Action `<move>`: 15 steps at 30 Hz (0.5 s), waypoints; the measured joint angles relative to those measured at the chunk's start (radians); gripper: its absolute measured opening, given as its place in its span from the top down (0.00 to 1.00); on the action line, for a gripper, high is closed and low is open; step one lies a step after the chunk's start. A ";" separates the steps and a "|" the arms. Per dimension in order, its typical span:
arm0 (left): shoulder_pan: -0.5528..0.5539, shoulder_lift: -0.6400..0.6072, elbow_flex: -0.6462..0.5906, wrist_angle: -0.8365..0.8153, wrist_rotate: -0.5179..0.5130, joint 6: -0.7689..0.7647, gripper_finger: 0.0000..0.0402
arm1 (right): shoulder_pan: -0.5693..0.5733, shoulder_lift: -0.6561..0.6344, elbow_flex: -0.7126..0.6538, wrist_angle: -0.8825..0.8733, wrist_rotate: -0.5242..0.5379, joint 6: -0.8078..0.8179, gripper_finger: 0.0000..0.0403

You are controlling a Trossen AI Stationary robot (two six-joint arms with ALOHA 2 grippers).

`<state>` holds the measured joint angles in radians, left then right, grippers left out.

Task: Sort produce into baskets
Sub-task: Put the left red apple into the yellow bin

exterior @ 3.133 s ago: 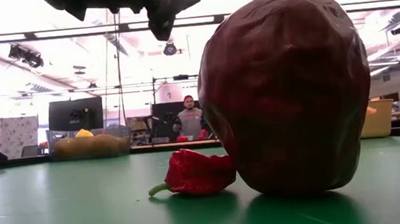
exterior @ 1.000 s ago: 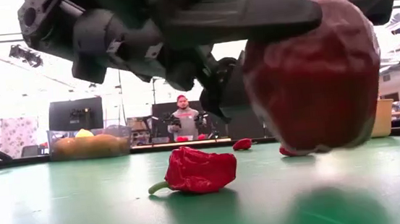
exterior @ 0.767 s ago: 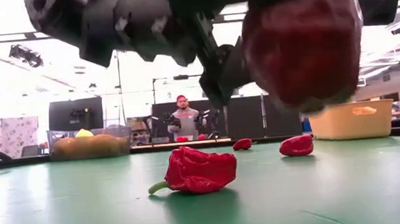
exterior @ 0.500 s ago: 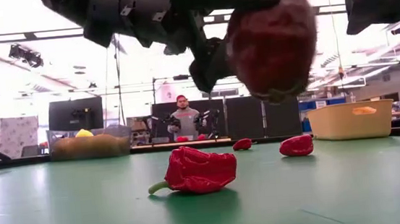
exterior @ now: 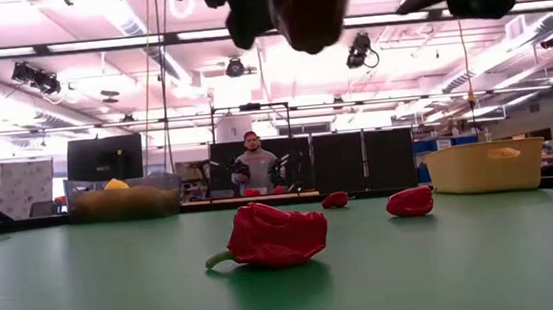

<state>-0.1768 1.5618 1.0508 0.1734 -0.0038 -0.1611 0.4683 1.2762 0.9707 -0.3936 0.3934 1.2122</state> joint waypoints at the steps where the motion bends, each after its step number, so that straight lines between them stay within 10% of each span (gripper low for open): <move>1: 0.015 -0.021 0.000 -0.016 -0.010 0.001 0.14 | -0.016 0.000 0.000 -0.002 -0.001 0.012 0.26; 15: 0.202 -0.089 -0.001 -0.066 0.066 0.106 0.14 | -0.376 0.000 0.000 0.163 -0.294 -0.099 0.05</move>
<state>0.0250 1.4724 1.0496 0.1073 0.0621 -0.0546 0.0925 1.2762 0.9703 -0.2304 0.0989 1.1130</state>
